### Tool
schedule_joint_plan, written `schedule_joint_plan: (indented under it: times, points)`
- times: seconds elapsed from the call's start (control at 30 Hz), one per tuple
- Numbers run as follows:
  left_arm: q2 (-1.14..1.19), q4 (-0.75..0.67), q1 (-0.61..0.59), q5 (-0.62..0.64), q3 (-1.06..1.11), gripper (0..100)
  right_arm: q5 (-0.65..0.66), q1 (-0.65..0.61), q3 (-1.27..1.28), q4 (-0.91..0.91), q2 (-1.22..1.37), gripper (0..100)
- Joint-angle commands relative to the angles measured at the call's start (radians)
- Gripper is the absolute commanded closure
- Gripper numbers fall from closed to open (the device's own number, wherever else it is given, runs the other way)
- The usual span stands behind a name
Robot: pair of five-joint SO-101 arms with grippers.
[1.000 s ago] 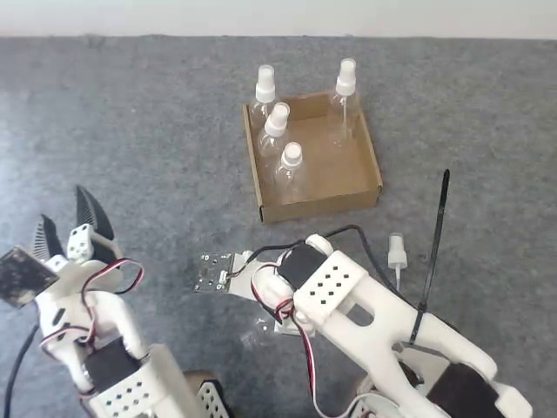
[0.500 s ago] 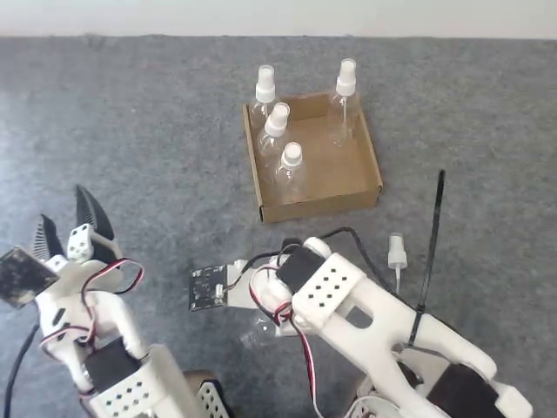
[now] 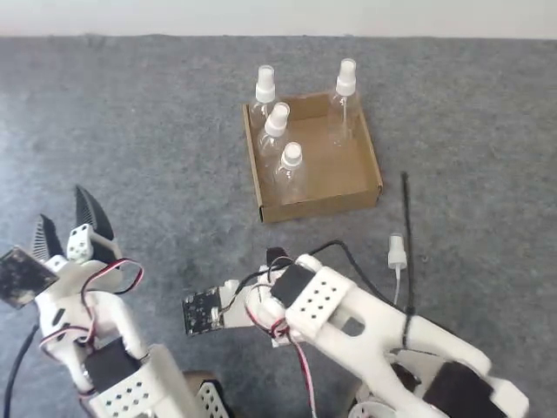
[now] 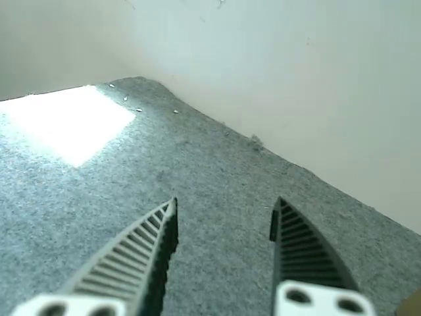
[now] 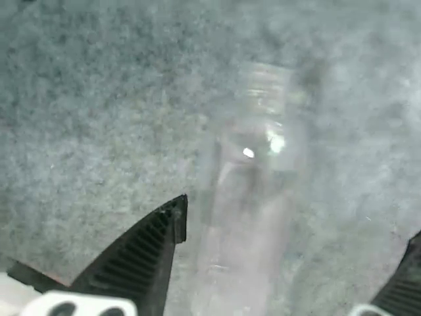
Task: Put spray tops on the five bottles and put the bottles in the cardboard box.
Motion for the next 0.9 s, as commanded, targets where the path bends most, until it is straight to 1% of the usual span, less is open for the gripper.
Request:
schedule_joint_plan:
  times: [0.0, 0.07, 0.13, 0.2, 0.33, 0.4, 0.67, 0.87]
  points:
    - [-0.012, -0.034, -0.005, 0.009, -0.008, 79, 0.009, -0.019, -0.055, -0.013, 0.113, 55.3]
    - [-0.012, -0.034, -0.005, 0.009, -0.008, 79, 0.009, -0.016, -0.097, 0.002, 0.183, 55.4]
    - [-0.012, -0.034, -0.005, 0.009, -0.008, 79, 0.011, -0.016, -0.135, 0.030, 0.239, 58.6]
    - [-0.012, -0.034, -0.005, 0.009, -0.008, 79, 0.012, -0.016, -0.178, 0.058, 0.286, 65.4]
    - [-0.012, -0.034, -0.005, 0.009, -0.008, 79, 0.011, -0.016, -0.256, 0.108, 0.340, 83.7]
    - [-0.012, -0.034, -0.005, 0.009, -0.008, 79, 0.009, -0.015, -0.273, 0.116, 0.341, 89.4]
    - [-0.012, -0.034, -0.005, 0.009, -0.008, 79, 0.008, 0.061, -0.281, 0.139, 0.338, 90.5]
    - [-0.012, -0.034, -0.005, 0.009, -0.008, 79, 0.008, 0.119, -0.351, 0.275, 0.338, 90.6]
